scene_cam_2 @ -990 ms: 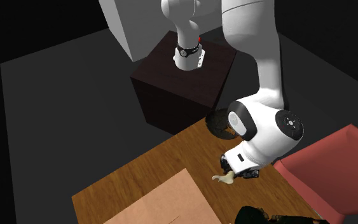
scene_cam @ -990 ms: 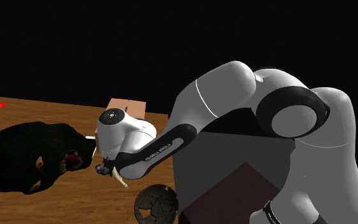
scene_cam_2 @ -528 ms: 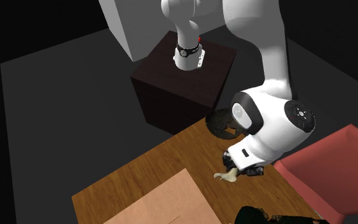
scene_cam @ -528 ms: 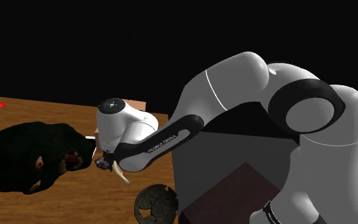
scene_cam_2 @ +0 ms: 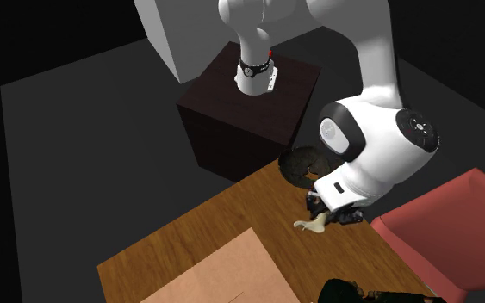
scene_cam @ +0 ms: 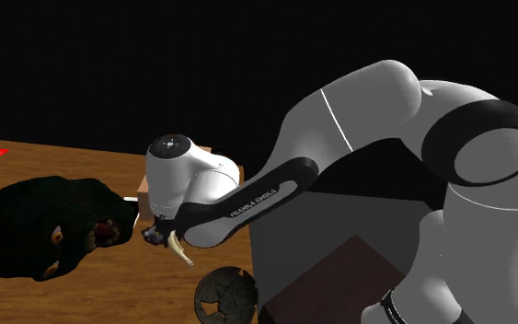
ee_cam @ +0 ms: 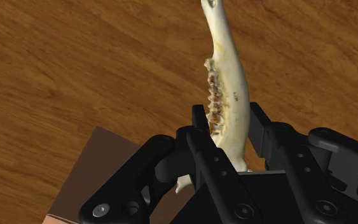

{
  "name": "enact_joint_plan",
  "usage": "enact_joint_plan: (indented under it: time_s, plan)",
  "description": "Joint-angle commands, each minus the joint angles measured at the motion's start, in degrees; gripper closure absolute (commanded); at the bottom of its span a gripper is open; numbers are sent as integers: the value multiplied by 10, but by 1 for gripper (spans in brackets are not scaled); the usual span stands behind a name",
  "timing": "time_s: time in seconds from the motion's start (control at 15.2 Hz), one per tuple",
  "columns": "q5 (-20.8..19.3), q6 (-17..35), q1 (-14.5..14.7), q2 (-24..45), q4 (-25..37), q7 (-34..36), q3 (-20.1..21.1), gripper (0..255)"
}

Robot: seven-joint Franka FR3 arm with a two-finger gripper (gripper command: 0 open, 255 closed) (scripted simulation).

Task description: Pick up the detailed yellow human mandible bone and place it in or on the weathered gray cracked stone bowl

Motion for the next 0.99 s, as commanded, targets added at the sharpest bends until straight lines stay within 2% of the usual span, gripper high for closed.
enact_joint_plan:
  time_s: [0.0, 0.73, 0.92]
  plan:
    - [-6, 16, 8, -34, -53, 16, 0, 255]
    - [-46, 76, 65, -207, -302, 134, 18, 255]
    - [-56, 92, 68, -200, -313, 148, 19, 255]
